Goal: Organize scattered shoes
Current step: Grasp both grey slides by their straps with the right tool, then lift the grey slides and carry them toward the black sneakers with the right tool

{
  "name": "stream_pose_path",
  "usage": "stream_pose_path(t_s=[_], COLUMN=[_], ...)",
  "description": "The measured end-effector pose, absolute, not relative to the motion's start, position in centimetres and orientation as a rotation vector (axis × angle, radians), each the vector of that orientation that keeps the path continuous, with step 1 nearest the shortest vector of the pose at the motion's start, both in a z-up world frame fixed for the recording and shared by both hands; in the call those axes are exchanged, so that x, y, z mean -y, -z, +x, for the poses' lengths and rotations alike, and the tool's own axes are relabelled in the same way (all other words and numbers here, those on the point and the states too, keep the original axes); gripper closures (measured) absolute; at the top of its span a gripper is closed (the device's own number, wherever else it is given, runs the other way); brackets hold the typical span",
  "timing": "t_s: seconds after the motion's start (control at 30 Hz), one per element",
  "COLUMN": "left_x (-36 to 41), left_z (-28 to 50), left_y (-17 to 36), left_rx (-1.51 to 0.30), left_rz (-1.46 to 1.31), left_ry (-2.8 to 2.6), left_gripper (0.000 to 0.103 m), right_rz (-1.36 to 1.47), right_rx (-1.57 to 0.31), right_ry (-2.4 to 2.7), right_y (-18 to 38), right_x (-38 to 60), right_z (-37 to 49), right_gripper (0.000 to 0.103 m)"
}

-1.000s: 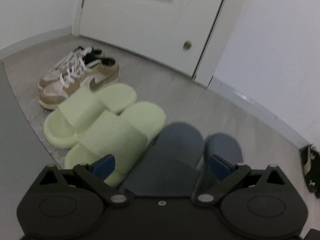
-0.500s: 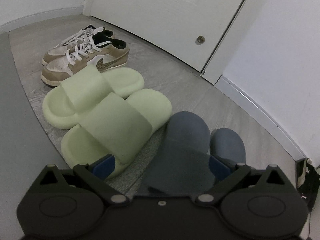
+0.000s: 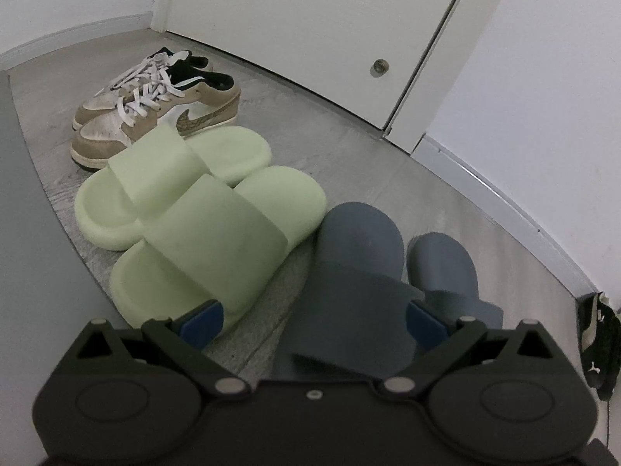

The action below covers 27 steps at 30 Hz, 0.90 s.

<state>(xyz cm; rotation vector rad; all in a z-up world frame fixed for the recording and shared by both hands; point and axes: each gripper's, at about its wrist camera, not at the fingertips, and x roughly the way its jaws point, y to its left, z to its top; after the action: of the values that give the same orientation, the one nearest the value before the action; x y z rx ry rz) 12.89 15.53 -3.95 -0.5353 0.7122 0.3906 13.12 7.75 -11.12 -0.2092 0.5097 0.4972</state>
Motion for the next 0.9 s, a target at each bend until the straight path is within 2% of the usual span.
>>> stream_pose_path(t_s=[0.2,0.23,0.33,0.47,0.9], left_x=[-15.4,-15.5,-15.7,-15.7,-15.6], left_z=[13.0,13.0,13.1,13.2,13.1], left_y=[4.0,4.1,4.2,4.2,4.2], left_rx=[-0.714,-0.715,-0.718,-0.716,-0.701], left_rz=[-0.533,-0.536,-0.543,-0.545,-0.533], left_ry=[-0.384,-0.384,-0.385,-0.379,-0.371], left_gripper=[0.001,0.001,0.001,0.001,0.001], right_rz=[-0.202,-0.196,-0.195,-0.18,-0.157], right_rx=[-0.501,-0.501,-0.488,-0.447,-0.374], right_ry=[-0.482,-0.488,-0.486,-0.461,-0.392], right_y=[11.3,11.3,11.2,10.7,9.0], right_x=[-8.5,-8.5,-8.5,-7.8,-5.3], right_z=[14.1,14.4,14.5,14.1,13.9], right_gripper=[0.039,0.05,0.059,0.077,0.082])
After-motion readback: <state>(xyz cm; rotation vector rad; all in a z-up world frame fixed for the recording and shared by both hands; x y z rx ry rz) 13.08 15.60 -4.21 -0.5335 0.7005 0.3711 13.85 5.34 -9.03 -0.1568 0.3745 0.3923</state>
